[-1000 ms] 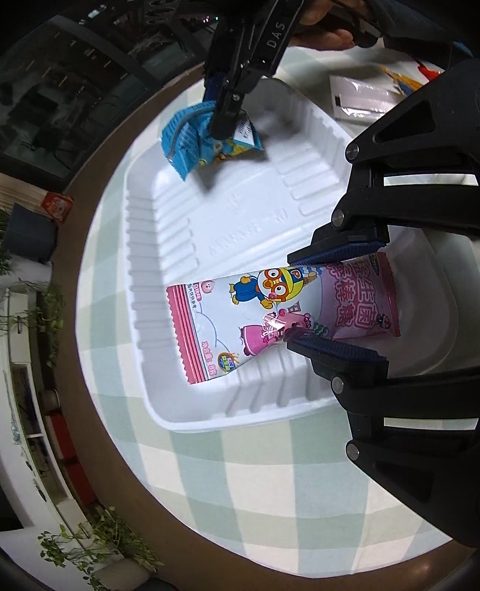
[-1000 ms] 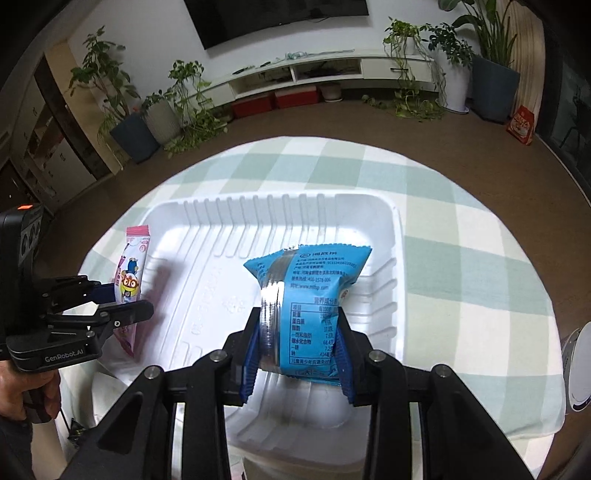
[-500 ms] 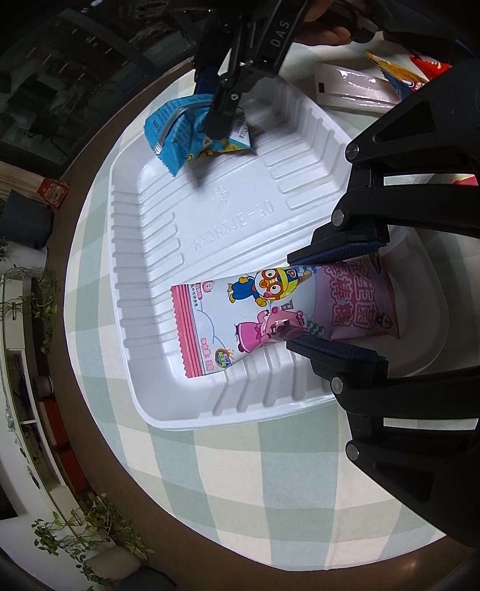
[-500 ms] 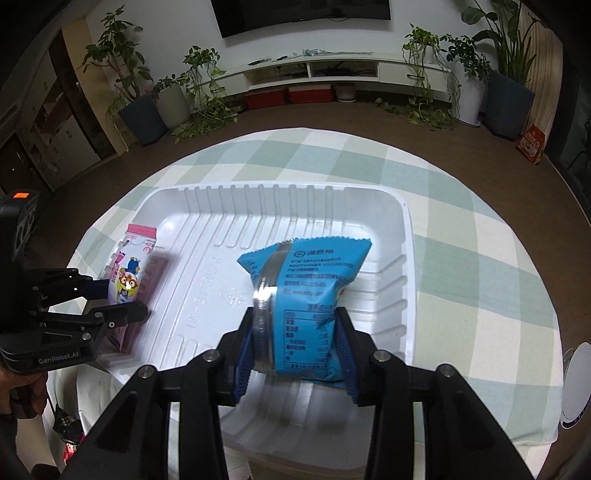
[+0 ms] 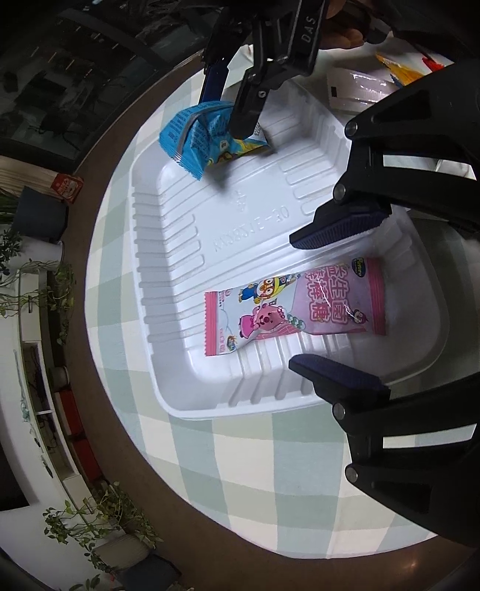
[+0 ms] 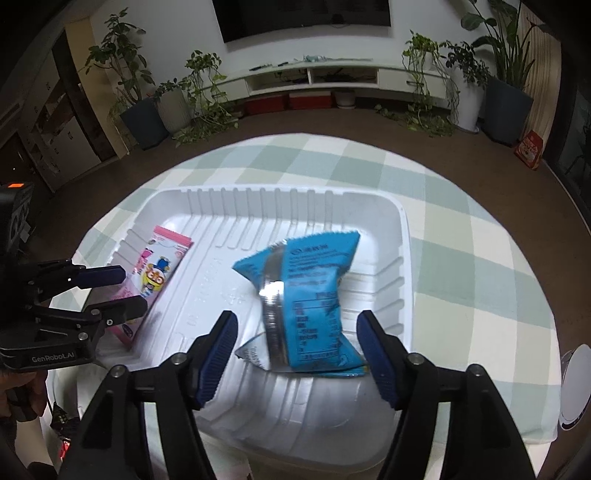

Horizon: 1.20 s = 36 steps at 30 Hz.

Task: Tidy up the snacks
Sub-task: 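Lower both snacks into the tray and open both grippers, then withdraw both grippers from the tray back toward the snack pile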

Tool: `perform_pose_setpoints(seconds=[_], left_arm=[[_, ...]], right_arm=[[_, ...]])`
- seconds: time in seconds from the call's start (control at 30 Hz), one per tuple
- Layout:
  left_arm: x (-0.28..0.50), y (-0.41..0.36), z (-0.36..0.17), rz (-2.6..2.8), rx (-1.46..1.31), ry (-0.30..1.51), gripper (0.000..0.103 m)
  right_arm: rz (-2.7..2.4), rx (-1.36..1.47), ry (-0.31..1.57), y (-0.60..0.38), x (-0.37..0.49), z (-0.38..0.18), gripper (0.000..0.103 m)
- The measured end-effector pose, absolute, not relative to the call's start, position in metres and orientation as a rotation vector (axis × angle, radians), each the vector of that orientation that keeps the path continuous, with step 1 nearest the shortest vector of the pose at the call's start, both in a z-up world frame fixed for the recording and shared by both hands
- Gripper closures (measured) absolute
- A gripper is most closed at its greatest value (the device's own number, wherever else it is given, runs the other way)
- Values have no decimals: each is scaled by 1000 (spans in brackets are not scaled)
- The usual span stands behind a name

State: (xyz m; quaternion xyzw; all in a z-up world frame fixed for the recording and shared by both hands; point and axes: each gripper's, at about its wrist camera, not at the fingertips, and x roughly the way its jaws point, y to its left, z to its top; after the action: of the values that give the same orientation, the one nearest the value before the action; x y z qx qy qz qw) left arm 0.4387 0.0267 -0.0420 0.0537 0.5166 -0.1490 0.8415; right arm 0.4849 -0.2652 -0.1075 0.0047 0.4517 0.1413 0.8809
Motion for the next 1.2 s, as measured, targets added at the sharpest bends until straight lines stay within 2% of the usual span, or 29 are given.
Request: perform_pose_setpoints(seconds=[0.1,0.17,0.23,0.3,0.33,0.37,0.5,0.63,0.73,0.9,1.2], left_arm=[[436,32,-33,-306,88,1071,39],[432,36,-25,-303,74,1048,30],[427,40,-18,-295,60,1025,25],[420,46,-10,-291,36,998,14],[415,51,-4,-289,22,974,3],[409,54,1,-298,17,943,0],[376,61,23,-291,82,796,0],[354,84,25,-206,24,914,0],[321,108,31,-178,-62,852,0],[268,131,19,-136,-118,866,0],[167,133,-4,-174,-245,850,0]], right_arm=[[306,-4,909,-262,480,-99,22],[309,-10,890,-262,477,-94,22],[308,6,875,-266,475,-90,21],[307,28,864,-270,475,-86,21],[304,44,851,-274,474,-83,20],[299,51,843,-277,474,-82,20],[281,115,780,-295,469,-67,20],[272,177,739,-313,462,-53,20],[276,218,738,-324,454,-47,20],[302,269,759,-330,424,-44,20],[334,292,795,-318,303,-70,20]])
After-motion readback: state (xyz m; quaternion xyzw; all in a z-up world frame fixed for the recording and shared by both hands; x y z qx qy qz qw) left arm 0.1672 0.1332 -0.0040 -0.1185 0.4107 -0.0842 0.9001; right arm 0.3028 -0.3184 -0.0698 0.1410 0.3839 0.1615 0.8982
